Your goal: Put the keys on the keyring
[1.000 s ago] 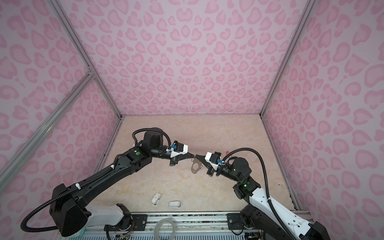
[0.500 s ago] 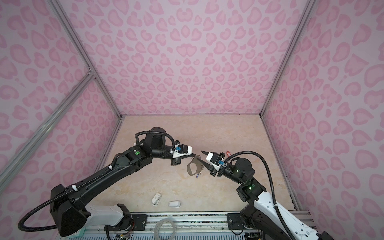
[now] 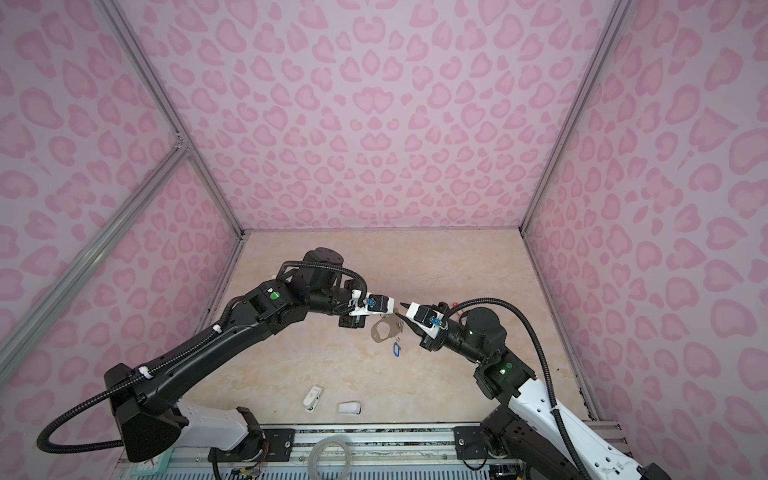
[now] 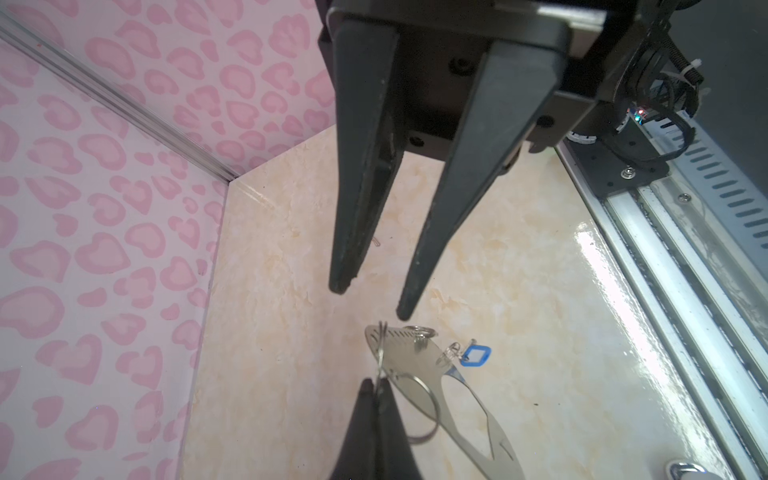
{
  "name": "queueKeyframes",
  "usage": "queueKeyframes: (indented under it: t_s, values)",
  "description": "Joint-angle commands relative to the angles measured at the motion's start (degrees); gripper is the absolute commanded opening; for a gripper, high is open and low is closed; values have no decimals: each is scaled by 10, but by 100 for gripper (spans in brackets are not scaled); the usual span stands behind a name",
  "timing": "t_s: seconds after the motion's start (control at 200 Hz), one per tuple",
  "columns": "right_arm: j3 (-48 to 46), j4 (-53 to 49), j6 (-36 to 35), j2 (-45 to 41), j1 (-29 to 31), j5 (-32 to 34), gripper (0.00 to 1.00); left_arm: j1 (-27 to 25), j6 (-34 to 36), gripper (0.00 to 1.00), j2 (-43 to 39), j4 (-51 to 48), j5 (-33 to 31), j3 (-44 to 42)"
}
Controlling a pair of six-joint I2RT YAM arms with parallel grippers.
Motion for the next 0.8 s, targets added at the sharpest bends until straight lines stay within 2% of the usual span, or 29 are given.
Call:
queueKeyframes:
  t_s: [0.0, 0.13, 0.33, 0.54, 0.625, 0.72, 0.795]
  values:
    - [3, 9, 5, 11, 1, -20, 23, -5, 15, 3, 11, -27, -19, 19]
    - [-4, 26, 6, 16, 0, -13, 17, -13, 25, 3, 19, -43, -30, 30]
    - [-7, 32, 5, 23, 0, -5, 1, -15, 26, 3, 22, -42, -27, 36]
    - [-14, 41, 14, 28, 0, -2, 0, -15, 21, 3, 21, -34, -7, 36]
    - [-28, 69, 30, 23, -2, -2, 0, -11, 7, 18, 14, -15, -4, 24]
    - [-46, 109, 56, 17, -8, -12, 0, 25, -32, 27, -4, 26, 66, -7]
    - [-57, 136, 70, 14, -12, -26, 0, 59, -66, 28, -21, 75, 136, -45]
